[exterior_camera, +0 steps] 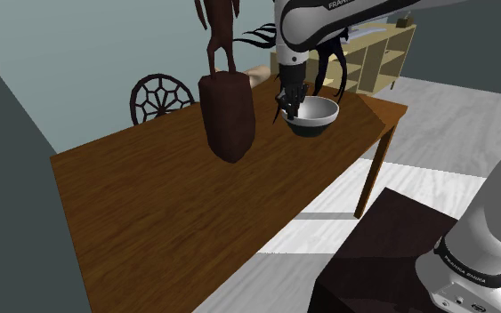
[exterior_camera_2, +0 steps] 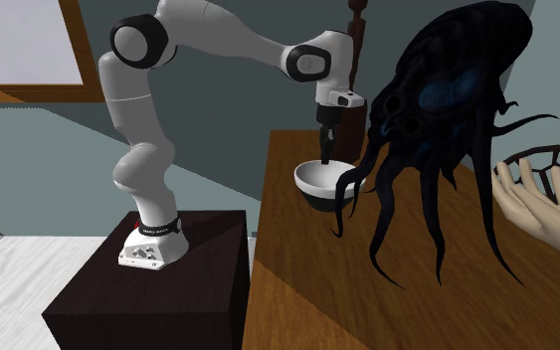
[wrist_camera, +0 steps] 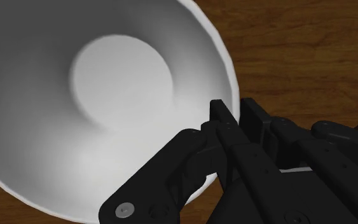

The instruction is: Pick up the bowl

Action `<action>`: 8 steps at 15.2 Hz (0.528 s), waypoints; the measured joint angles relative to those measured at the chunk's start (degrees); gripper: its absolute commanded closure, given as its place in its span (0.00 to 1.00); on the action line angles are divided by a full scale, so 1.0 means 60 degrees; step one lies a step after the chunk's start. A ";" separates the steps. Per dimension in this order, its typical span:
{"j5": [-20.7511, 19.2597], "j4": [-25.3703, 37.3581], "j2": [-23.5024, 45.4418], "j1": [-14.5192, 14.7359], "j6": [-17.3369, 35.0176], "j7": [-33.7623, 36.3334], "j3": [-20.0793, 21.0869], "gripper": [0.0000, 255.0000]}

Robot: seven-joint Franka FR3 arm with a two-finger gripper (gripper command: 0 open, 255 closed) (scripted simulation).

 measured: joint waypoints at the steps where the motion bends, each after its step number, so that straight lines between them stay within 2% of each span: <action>1: 0.0000 -0.0003 -0.0002 -0.0001 0.0001 -0.0002 0.0000 1.00; 8: 0.0011 0.0683 -0.0049 0.0003 -0.0740 -0.0026 0.0003 1.00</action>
